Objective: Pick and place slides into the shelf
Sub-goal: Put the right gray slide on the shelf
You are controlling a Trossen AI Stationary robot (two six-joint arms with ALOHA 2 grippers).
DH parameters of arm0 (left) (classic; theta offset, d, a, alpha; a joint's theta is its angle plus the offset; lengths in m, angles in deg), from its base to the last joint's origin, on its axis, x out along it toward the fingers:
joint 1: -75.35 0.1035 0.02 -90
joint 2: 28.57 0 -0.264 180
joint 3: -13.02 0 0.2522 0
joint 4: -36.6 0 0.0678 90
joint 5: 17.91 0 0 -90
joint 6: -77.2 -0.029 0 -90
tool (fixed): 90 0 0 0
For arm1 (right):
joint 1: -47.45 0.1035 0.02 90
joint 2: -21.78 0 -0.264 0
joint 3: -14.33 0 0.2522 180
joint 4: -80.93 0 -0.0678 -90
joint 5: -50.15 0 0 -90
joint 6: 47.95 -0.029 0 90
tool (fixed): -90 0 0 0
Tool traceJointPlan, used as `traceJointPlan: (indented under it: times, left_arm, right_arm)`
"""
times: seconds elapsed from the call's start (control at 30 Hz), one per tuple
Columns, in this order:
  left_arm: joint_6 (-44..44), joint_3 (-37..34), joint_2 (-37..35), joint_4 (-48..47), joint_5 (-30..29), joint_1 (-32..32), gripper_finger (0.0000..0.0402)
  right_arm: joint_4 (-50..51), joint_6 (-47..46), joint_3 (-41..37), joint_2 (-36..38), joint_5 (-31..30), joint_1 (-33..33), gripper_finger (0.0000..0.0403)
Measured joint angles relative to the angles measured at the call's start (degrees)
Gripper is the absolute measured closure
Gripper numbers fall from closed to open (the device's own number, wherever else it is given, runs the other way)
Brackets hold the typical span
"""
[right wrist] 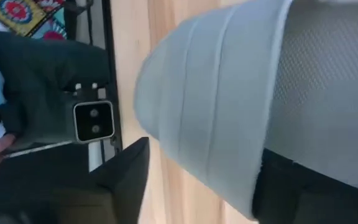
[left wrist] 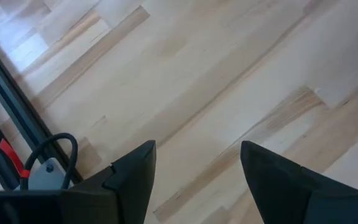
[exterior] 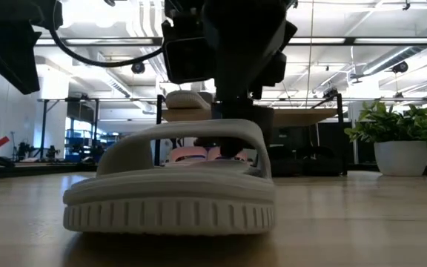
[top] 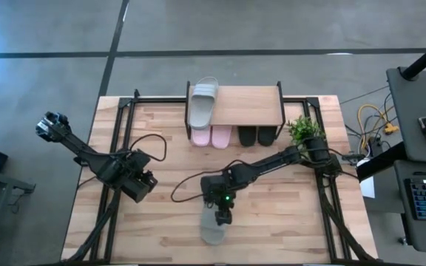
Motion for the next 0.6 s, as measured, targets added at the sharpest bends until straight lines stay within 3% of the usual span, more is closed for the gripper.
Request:
traceJointPlan:
  times: [0.3, 0.37, 0.5, 0.6]
  left_arm:
    - [0.0, 0.1, 0.1, 0.0, -0.1, 0.0, 0.0181]
    - [0.0, 0.1, 0.1, 0.0, -0.3, 0.0, 0.0181]
    - [0.2, 0.2, 0.1, 0.3, -0.4, 0.0, 0.0181]
    - [0.5, 0.2, 0.1, 1.7, -0.4, 0.0, 0.0181]
  right_arm:
    - [-0.1, -1.9, -0.2, 0.0, -7.1, 0.3, 0.0328]
    - [0.0, -4.7, -0.2, 0.0, -11.0, 0.4, 0.0352]
    - [-0.1, -10.6, -0.1, 0.7, -18.5, 1.0, 0.0376]
    - [0.1, -17.1, 0.2, 0.7, -20.6, 1.6, 0.0384]
